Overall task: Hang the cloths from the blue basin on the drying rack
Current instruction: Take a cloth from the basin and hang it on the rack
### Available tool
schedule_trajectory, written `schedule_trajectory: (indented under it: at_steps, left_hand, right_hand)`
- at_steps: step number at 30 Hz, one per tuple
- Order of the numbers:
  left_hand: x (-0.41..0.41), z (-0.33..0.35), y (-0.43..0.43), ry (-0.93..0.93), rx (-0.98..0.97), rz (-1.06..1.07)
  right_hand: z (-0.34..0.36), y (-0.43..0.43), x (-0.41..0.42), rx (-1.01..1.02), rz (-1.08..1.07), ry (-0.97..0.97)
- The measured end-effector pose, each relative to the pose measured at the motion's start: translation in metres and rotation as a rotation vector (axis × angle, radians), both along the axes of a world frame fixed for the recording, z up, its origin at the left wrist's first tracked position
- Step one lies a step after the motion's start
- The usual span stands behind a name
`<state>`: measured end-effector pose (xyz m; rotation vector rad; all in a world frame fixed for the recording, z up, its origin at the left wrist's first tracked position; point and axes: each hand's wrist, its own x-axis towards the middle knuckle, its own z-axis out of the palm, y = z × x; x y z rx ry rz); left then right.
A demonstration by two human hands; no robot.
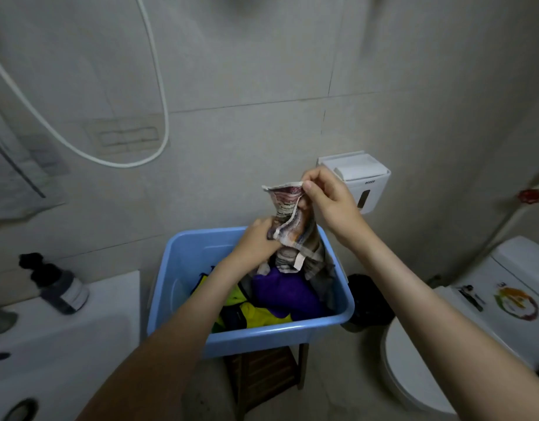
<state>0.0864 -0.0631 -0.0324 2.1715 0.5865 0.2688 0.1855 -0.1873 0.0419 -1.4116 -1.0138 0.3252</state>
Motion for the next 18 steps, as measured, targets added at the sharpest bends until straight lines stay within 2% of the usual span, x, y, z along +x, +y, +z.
schedule_trajectory:
  at_steps: [3, 6, 10, 14, 18]
  left_hand:
    - [0.003, 0.017, -0.003, -0.101, -0.039, 0.045]
    - [0.002, 0.034, -0.003, -0.226, -0.133, 0.115]
    - [-0.001, 0.048, 0.001, -0.275, -0.155, 0.085]
    - [-0.002, 0.060, 0.003, -0.217, -0.127, 0.018]
    - [0.002, 0.081, -0.008, -0.113, -0.328, -0.218]
  right_hand:
    - [0.005, 0.000, 0.003, 0.011, -0.021, -0.030]
    - [-0.007, -0.003, 0.009, -0.145, -0.130, -0.065]
    - [-0.028, -0.007, 0.016, -0.207, -0.237, 0.063]
    - [-0.023, -0.010, 0.021, -0.133, -0.350, 0.048]
    - [0.001, -0.027, 0.017, -0.021, -0.369, -0.061]
